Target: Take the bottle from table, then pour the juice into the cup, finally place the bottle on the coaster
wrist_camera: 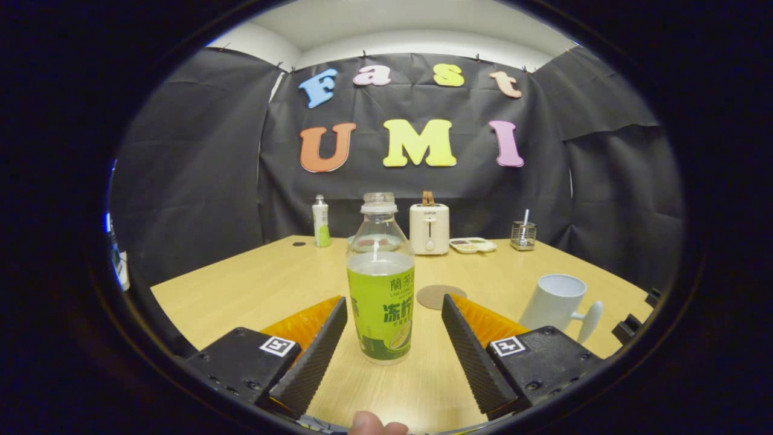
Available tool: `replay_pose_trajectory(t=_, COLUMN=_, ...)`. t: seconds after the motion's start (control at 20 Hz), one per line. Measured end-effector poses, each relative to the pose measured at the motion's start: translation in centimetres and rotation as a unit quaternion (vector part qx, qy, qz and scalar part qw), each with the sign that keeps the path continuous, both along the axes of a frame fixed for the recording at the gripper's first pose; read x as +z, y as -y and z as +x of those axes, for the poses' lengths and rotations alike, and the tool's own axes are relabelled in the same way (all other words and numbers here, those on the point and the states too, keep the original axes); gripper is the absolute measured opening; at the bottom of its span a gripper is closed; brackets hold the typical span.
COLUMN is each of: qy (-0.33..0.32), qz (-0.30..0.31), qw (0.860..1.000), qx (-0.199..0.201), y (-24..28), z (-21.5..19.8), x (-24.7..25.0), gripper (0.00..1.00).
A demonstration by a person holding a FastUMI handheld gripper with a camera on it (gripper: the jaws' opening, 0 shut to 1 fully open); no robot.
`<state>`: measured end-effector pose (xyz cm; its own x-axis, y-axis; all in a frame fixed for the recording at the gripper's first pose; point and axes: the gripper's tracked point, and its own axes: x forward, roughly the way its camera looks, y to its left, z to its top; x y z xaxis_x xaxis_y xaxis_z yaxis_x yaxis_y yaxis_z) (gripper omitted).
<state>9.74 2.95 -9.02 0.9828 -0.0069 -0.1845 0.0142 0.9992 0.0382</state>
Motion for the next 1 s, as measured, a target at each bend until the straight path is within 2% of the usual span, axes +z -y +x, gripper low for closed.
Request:
replay_pose_trajectory(t=0.4, qy=-0.036, qz=-0.02, qw=0.999, qx=0.007, y=-1.6, z=3.2, x=-1.6, gripper=1.0)
replay_pose_trajectory(t=0.6, qy=-0.043, qz=-0.023, qw=0.999, qx=-0.002, y=-1.4, z=3.8, x=-1.4, gripper=1.0)
replay_pose_trajectory(t=0.8, qy=-0.049, qz=-0.006, qw=0.999, qx=-0.011, y=-0.8, z=4.0, x=-1.4, gripper=0.84)
replay_pose_trajectory(t=1.0, qy=-0.059, qz=0.028, qw=0.998, qx=-0.013, y=-0.3, z=3.5, x=-1.2, gripper=0.81)
